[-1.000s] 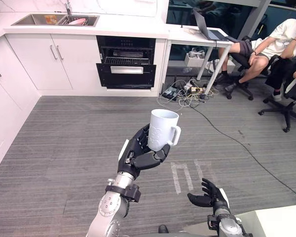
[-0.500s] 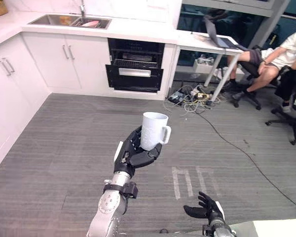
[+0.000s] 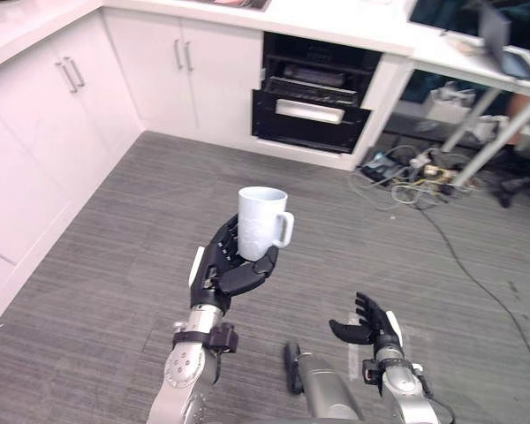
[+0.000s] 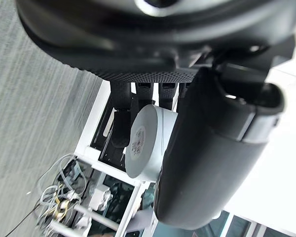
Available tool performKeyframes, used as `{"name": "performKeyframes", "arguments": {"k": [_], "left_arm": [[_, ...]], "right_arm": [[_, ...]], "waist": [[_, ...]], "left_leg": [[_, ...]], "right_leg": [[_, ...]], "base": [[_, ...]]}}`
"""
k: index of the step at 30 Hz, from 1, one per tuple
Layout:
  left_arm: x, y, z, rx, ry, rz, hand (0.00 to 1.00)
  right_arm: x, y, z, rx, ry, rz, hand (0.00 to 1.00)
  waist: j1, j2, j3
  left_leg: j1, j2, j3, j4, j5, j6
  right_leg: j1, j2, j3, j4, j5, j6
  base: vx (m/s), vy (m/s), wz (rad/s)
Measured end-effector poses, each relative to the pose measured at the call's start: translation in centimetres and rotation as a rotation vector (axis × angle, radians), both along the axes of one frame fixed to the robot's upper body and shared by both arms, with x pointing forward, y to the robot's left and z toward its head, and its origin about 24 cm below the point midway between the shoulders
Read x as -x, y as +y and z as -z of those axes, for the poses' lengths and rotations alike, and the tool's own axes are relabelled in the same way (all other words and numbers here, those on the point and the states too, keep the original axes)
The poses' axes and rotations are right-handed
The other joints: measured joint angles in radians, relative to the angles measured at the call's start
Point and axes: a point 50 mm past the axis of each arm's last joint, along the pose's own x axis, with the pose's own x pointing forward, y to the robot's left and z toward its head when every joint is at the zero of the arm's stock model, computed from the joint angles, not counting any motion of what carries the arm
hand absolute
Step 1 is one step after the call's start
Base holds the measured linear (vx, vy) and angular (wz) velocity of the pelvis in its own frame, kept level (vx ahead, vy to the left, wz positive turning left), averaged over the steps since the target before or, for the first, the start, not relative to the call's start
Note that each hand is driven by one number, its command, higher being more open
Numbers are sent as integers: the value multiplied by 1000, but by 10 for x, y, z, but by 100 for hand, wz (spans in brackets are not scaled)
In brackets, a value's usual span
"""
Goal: Walk over to the sink, pick up the cup, carry it to the dishwasher, place the cup inside the dishwasher, then close the dishwasher door
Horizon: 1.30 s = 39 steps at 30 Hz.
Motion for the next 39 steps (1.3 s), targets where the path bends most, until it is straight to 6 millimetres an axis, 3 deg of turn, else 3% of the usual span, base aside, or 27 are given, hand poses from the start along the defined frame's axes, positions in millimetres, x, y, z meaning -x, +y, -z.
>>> {"name": "performKeyframes", "arguments": {"k": [1, 2, 3, 4, 5, 6, 7, 8, 9, 11, 14, 15, 16, 17, 19, 20, 22, 23, 25, 27, 29, 30, 32, 33, 35, 37, 39], "left_arm": [[-3, -4, -1, 12, -6, 9, 30], [-6, -9, -4, 22, -18, 19, 30], [-10, -15, -2, 29, -11, 34, 30], [-11, -20, -1, 52, -2, 38, 30], [-10, -23, 0, 68, 5, 36, 30], [-6, -22, -6, 82, -19, 34, 30], [-4, -24, -8, 98, -38, 32, 30], [-3, -25, -10, 103, -50, 38, 30], [-3, -27, -11, 101, -55, 53, 30], [-2, -25, -8, 85, -47, 63, 30], [-2, -23, 0, 64, -9, 61, 30], [0, -22, 3, 61, 2, 58, 30], [2, -20, 5, 52, 14, 57, 30], [2, -18, 6, 41, 17, 55, 30], [0, -19, 2, 40, 3, 59, 30], [0, -18, 4, 35, 8, 60, 30], [2, -13, 6, 3, 16, 61, 30], [2, -9, 8, -43, 27, 55, 30], [2, -10, 8, -49, 26, 54, 30], [0, -12, 5, -47, 6, 58, 30], [-1, -13, 4, -46, 2, 62, 30], [-1, -15, 3, -43, -2, 65, 30], [-1, -16, 4, -39, 2, 66, 30], [-2, -20, 9, -24, 26, 63, 30], [-10, -25, 11, -33, 30, 68, 30], [-8, -29, 21, -24, 80, 66, 30], [-2, -31, 21, -4, 78, 64, 30]], "right_arm": [[-4, -4, -5, 17, -21, -4, 90], [-10, -5, -12, 29, -52, -14, 90], [-11, -5, -16, 36, -72, -17, 90], [-9, -5, -23, 50, -100, -29, 90], [-6, -5, -28, 61, -121, -33, 90], [0, 3, -36, 47, -163, -39, 90], [0, 6, -42, 48, -197, -42, 90], [-2, 6, -44, 46, -213, -29, 90], [-3, 8, -44, 39, -218, -16, 90], [-11, 10, -42, 32, -220, -17, 90], [-16, 3, -38, 46, -201, -4, 90], [-16, 0, -34, 58, -179, -7, 90], [-15, 2, -27, 49, -152, -4, 90], [-14, 4, -24, 39, -140, -2, 90], [-14, 4, -25, 40, -140, -10, 90], [-15, 5, -24, 37, -140, -11, 90], [-20, 12, -26, 25, -152, -28, 90], [-30, 22, -28, 19, -167, -74, 90], [-34, 29, -30, 14, -178, -102, 90], [-47, 41, -39, -1, -220, -146, 90], [-54, 43, -45, 1, -250, -161, 90], [-56, 42, -50, 8, -271, -164, 90], [-55, 39, -55, 21, -289, -167, 90], [-56, 30, -58, 57, -293, -170, 90], [-60, 22, -68, 76, -334, -154, 90], [-53, 17, -70, 77, -343, -120, 90], [-49, 19, -85, 73, -414, -101, 90]], "waist": [[4, 28, 7], [11, 52, 4], [-8, 52, 5], [-28, 49, 14], [-25, 61, 13], [-3, 57, 12], [12, 90, 15], [23, 104, 6], [33, 93, 4], [50, 61, 16], [62, 51, 17], [67, 52, 16], [87, 43, 12], [77, 19, 12], [69, 8, 15], [85, -5, 13], [87, -41, 13], [73, -45, 10], [70, -36, 5], [50, -23, 8], [29, -13, 3], [22, -12, 3], [12, -14, -4], [13, 46, -18], [14, 63, -24], [8, 61, -10], [37, 90, -23]], "left_leg": [[12, 17, -8, -1, -3, -6], [13, 31, -18, 19, 19, -56], [10, 30, -8, 90, 80, -139], [-11, 37, 59, 231, 168, -174], [-41, 69, 133, 339, 211, -171], [-99, 176, 293, 589, 358, -105], [-151, 282, 353, 743, 331, -65], [-236, 346, 368, 850, 264, -57], [-317, 370, 383, 881, 209, -46], [-451, 363, 414, 728, 116, -42], [-507, 252, 346, 238, 181, -107], [-498, 205, 288, 59, 346, -111], [-448, 172, 275, 30, 462, -68], [-451, 153, 284, 59, 451, -61], [-490, 153, 283, 202, 311, -44], [-474, 154, 318, 249, 233, -43], [-397, 126, 373, 264, 152, -30], [-302, 120, 409, 245, 91, -17], [-237, 119, 429, 197, 82, -26], [-121, 120, 438, 75, 87, -41], [-53, 123, 434, 6, 92, -52], [-13, 119, 428, -16, 85, -68], [39, 110, 408, -18, 58, -115], [57, 146, 380, 3, 34, -139], [-5, 163, 337, 189, 109, -186], [-57, 231, 370, 493, 299, -169], [-142, 320, 404, 691, 211, -138]], "right_leg": [[-3, 7, -13, 29, -23, -4], [1, 5, -29, 80, -73, -17], [32, -33, -75, 134, -126, -23], [49, -73, -152, 246, -164, -48], [78, -59, -172, 228, -194, -35], [186, -40, -203, 125, -231, -83], [239, -2, -214, 118, -270, -81], [278, 12, -225, 102, -304, -102], [316, 8, -229, 80, -321, -99], [426, -21, -222, -16, -312, -77], [535, -68, -202, -93, -329, -28], [571, -84, -170, -95, -363, 3], [606, -107, -119, -97, -386, 29], [616, -128, -101, -96, -390, 26], [600, -147, -34, -34, -393, 37], [538, -159, 14, 127, -403, 55], [407, -220, 29, 457, -331, 188], [280, -232, 15, 689, -335, 177], [207, -224, -37, 718, -368, 110], [82, -188, -158, 598, -416, 25], [19, -148, -209, 374, -393, -6], [-10, -111, -213, 225, -327, -22], [0, -75, -191, 59, -92, -70], [10, -44, -197, 95, -54, -94], [30, -62, -193, 149, -141, -100], [205, -70, -197, 82, -196, -86], [313, -30, -170, 9, -232, -99]], "base": [[624, -121, 62], [587, -118, 64], [682, -156, 107], [609, -221, 109], [463, -312, 70], [320, -305, 14], [358, -238, 6], [497, -135, 8], [638, -99, 19], [501, -47, 6], [610, 107, -19], [602, 210, -63], [604, 229, -54], [588, 235, -31], [501, 239, -14], [520, 274, -65], [558, 233, -76], [596, 145, -63], [501, 77, -44], [568, 38, -17], [552, -1, 10], [589, -43, 20], [512, -72, 23], [648, -69, 5], [706, -89, 14], [564, -113, 19], [400, 5, -41]]}}
